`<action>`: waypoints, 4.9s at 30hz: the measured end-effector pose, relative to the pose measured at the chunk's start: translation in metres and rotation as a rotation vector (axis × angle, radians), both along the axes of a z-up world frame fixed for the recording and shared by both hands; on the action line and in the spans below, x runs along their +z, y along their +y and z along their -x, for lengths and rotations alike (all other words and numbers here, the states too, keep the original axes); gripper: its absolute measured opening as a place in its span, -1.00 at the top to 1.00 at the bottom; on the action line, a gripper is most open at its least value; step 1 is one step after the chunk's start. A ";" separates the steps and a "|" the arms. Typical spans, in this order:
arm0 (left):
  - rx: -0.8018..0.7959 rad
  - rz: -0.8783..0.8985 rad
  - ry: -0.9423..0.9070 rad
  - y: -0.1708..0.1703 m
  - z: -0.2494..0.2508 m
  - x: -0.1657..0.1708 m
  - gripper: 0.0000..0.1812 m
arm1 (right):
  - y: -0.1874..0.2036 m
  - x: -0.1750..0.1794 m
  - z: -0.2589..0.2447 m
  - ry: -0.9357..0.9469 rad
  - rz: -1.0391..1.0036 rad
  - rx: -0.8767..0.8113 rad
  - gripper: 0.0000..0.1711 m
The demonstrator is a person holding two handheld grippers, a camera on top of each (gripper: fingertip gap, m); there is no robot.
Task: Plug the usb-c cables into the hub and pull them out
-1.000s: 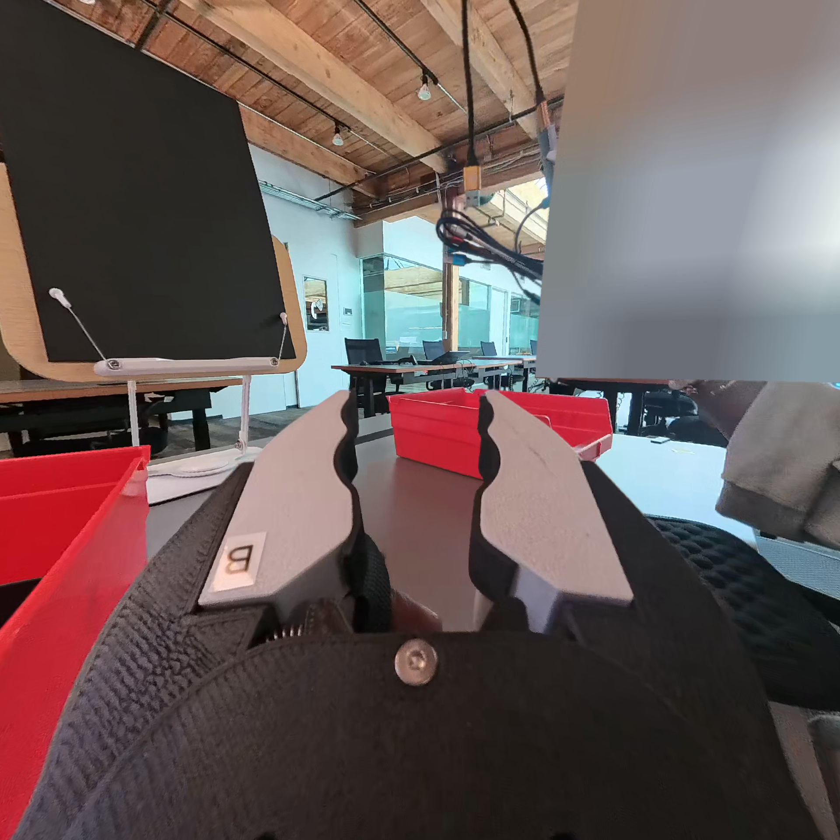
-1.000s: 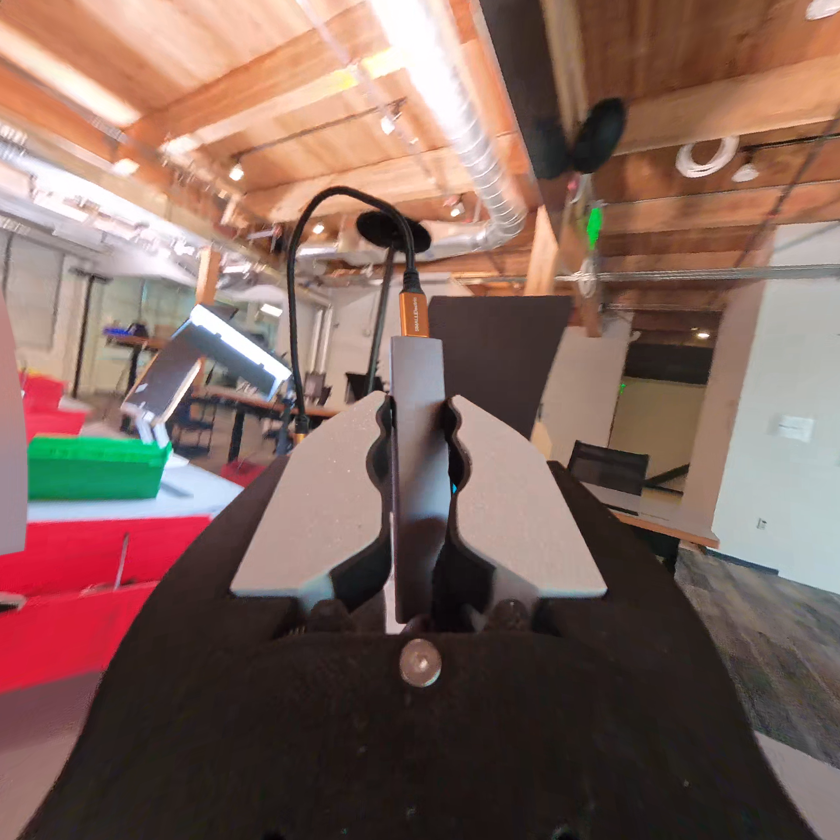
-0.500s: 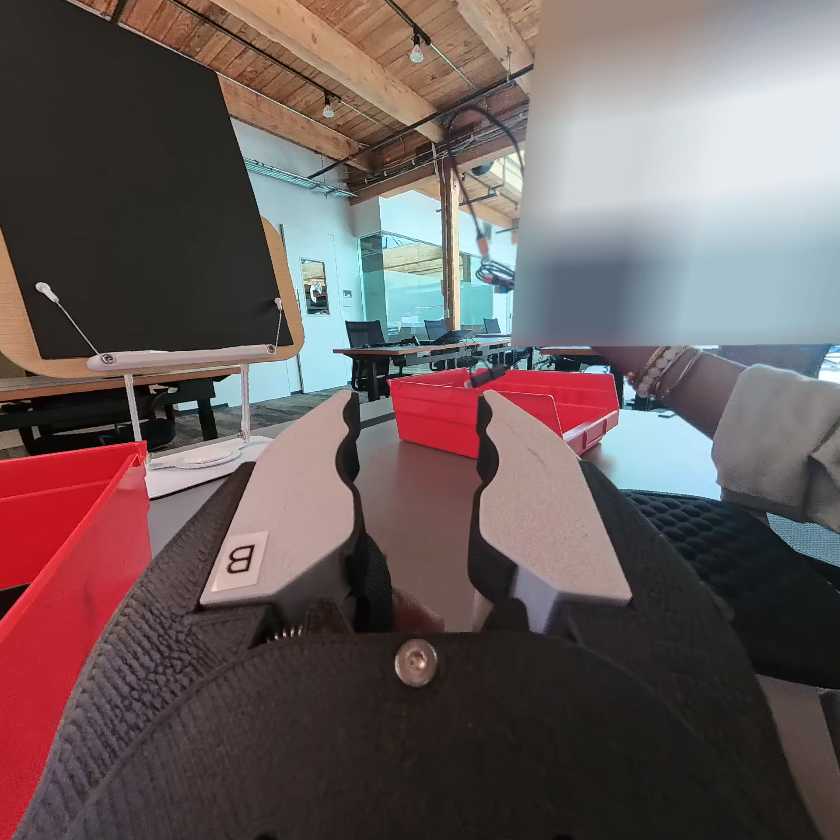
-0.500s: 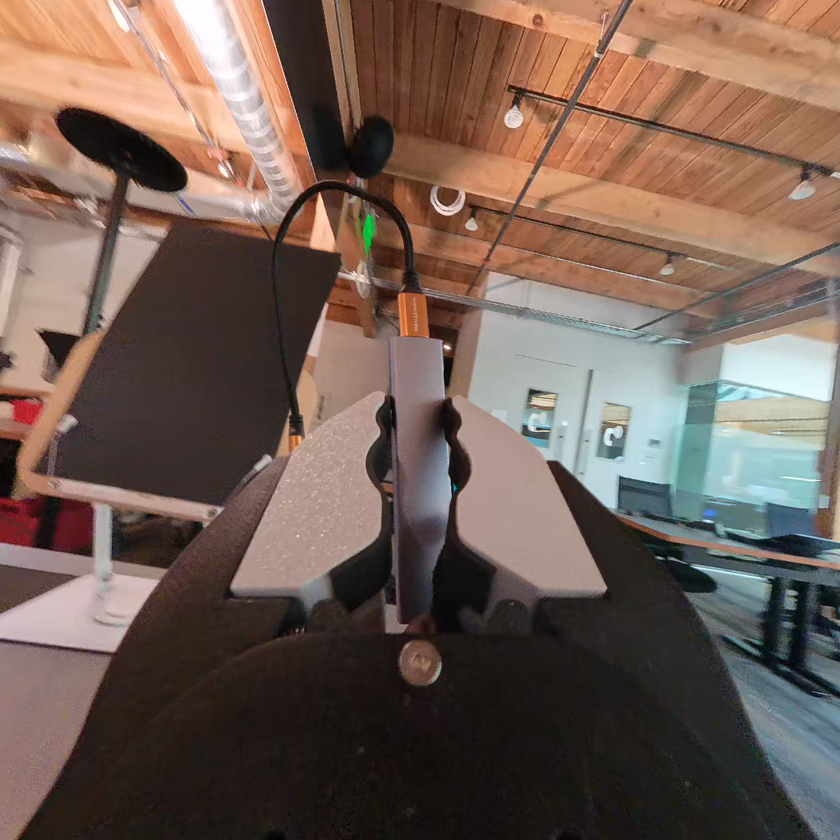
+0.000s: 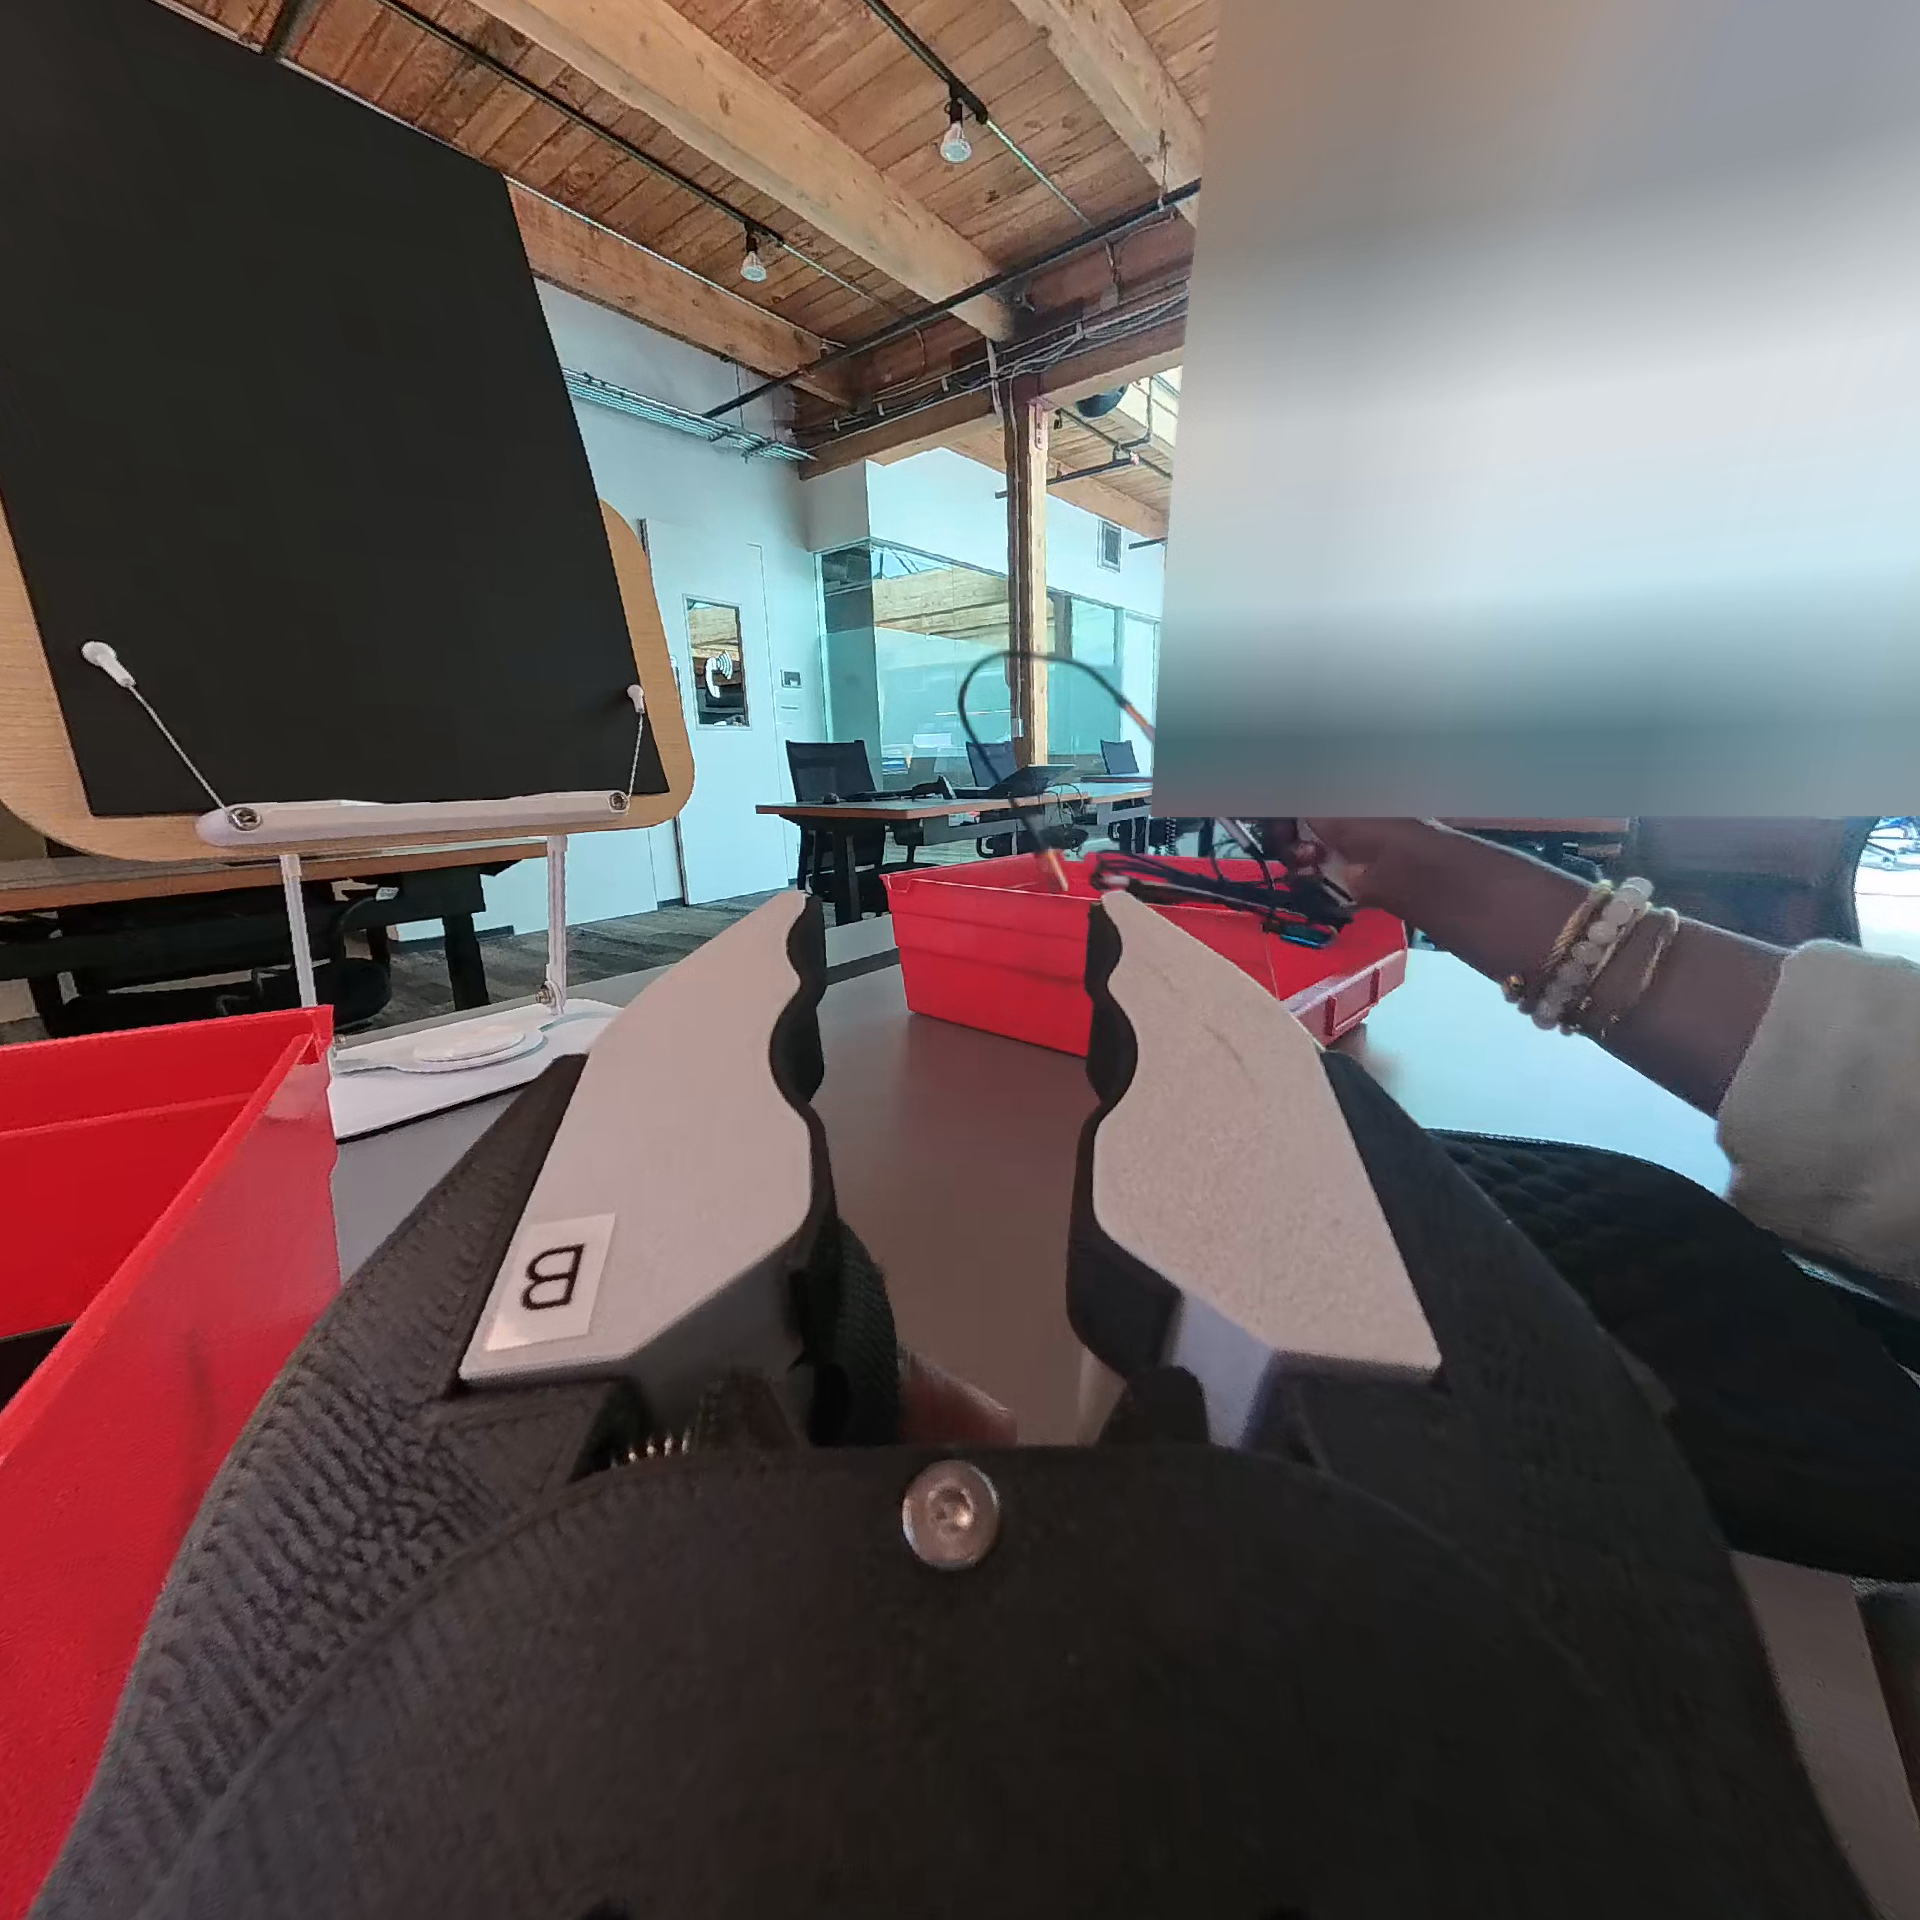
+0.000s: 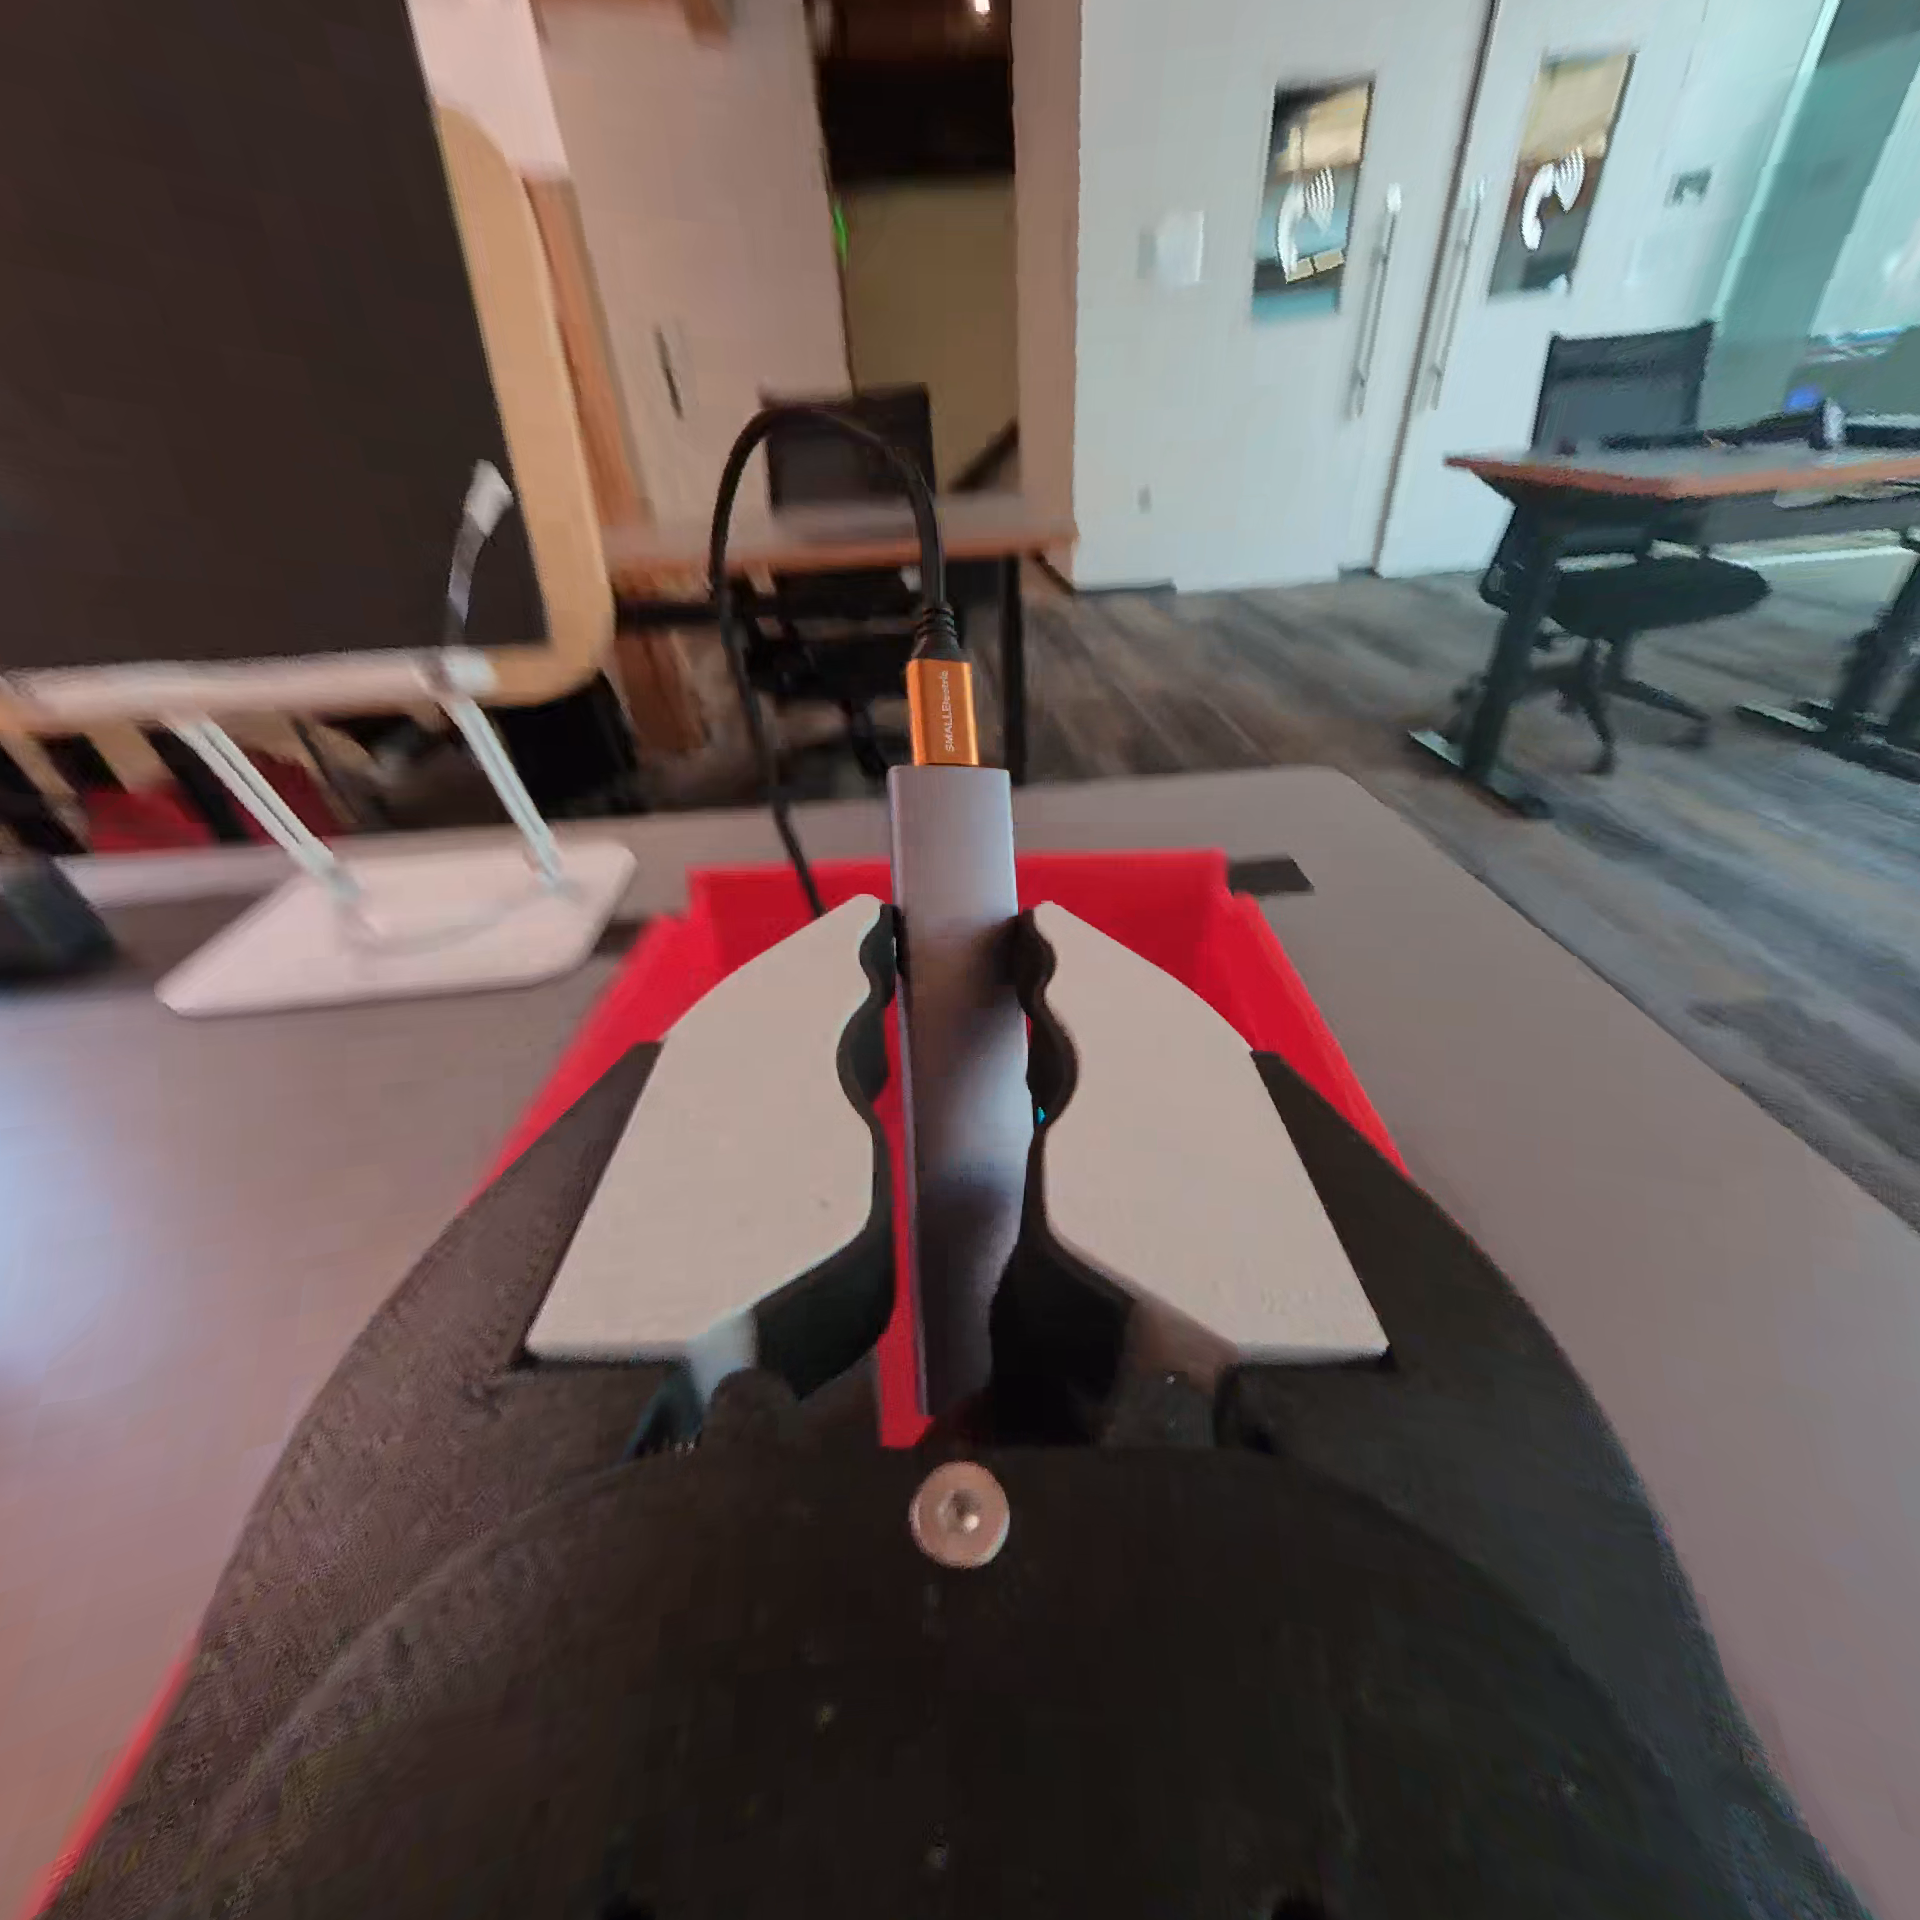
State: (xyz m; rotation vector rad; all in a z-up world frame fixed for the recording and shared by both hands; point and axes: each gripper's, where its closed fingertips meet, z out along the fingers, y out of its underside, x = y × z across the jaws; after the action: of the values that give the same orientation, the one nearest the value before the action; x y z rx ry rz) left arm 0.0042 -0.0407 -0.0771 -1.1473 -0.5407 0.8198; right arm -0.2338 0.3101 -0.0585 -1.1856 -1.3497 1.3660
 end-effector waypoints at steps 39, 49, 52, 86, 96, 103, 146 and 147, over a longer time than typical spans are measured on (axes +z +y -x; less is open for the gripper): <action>0.005 0.085 0.000 0.013 -0.001 -0.005 0.47 | -0.192 -0.049 -0.201 -0.052 0.107 0.936 0.48; -0.179 0.156 0.033 -0.005 -0.044 0.062 0.47 | -0.191 -0.060 -0.196 -0.131 0.305 0.958 0.49; -0.133 0.319 -0.072 -0.041 -0.026 0.067 0.47 | -0.184 -0.053 -0.194 -0.102 0.410 0.952 0.52; -0.513 1.546 -0.719 -0.175 0.176 -0.152 0.94 | -0.187 -0.051 -0.184 -0.073 0.418 0.891 0.67; -0.020 1.419 -0.457 -0.199 0.174 -0.023 0.95 | -0.182 -0.046 -0.186 -0.036 0.451 0.895 0.69; 0.266 1.084 -0.244 -0.185 0.160 0.072 0.95 | -0.179 -0.040 -0.194 0.021 0.451 0.908 0.71; -0.214 0.987 0.155 0.107 -0.027 -0.022 0.52 | -0.206 -0.070 -0.221 0.226 -1.223 0.501 0.90; -0.213 1.023 0.160 0.112 -0.023 -0.028 0.55 | -0.209 -0.073 -0.223 0.229 -1.241 0.523 0.90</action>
State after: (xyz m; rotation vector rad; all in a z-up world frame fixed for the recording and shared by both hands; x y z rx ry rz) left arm 0.0276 0.0708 -0.1055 -1.9993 0.1948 1.0139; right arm -0.0103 0.1012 -0.1310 0.1566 -1.9156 0.6404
